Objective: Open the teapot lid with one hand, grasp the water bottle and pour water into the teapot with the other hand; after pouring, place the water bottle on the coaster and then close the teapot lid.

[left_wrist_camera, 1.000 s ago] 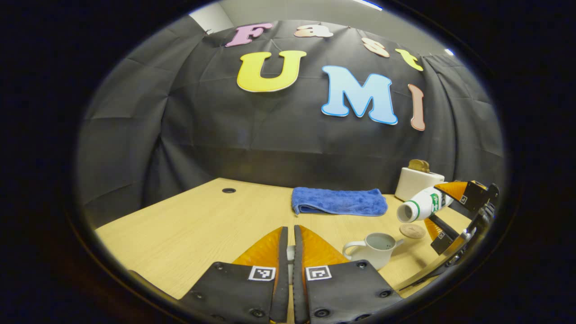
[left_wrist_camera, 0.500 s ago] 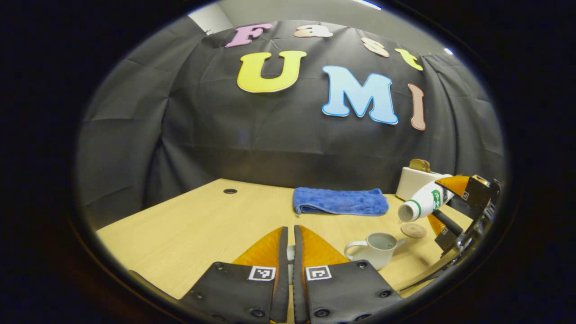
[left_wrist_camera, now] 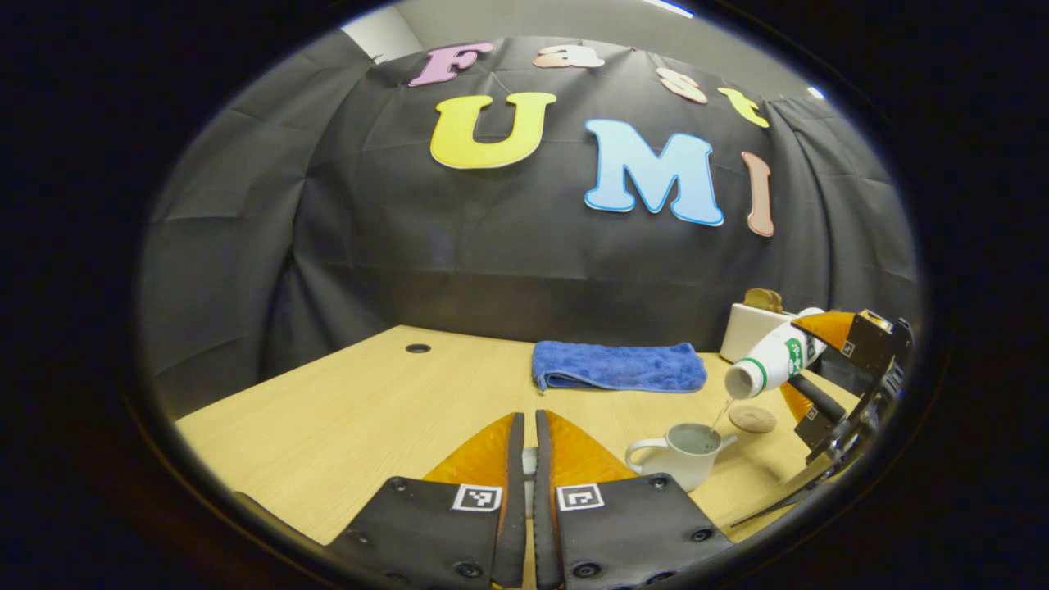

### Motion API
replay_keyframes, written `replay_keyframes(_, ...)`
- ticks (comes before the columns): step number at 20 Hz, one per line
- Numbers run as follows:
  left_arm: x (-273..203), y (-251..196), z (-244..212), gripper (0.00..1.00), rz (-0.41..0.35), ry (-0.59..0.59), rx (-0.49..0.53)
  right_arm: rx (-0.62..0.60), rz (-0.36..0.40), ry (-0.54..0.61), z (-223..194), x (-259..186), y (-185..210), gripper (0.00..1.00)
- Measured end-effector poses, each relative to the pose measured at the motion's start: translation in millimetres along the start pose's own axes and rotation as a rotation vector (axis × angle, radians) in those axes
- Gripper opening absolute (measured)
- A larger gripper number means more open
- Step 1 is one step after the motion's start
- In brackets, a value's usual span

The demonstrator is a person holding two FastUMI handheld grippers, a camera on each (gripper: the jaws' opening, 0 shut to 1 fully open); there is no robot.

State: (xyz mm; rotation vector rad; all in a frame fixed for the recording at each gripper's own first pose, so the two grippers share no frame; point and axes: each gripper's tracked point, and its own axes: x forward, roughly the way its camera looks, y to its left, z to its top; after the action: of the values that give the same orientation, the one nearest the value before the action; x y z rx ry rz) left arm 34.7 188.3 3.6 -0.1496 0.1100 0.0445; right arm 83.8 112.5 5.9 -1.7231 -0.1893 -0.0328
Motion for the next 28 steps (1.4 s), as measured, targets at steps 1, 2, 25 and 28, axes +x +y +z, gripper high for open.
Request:
replay_keyframes(1, 0, -1, 0, 0.10, -0.001, 0.000, 0.000, -0.005, -0.002, -0.001, 0, 0, -1, 0.73)
replay_keyframes(2, 0, -1, 0, 0.10, -0.002, 0.000, 0.001, -0.009, -0.005, -0.002, 0, -1, -2, 0.73)
replay_keyframes(25, 1, -2, 0, 0.14, -0.008, -0.001, 0.015, -0.118, -0.054, -0.043, 2, 2, -12, 0.73)
replay_keyframes(28, 1, -4, 1, 0.14, -0.011, -0.002, 0.016, -0.133, -0.056, -0.048, 2, 4, -14, 0.73)
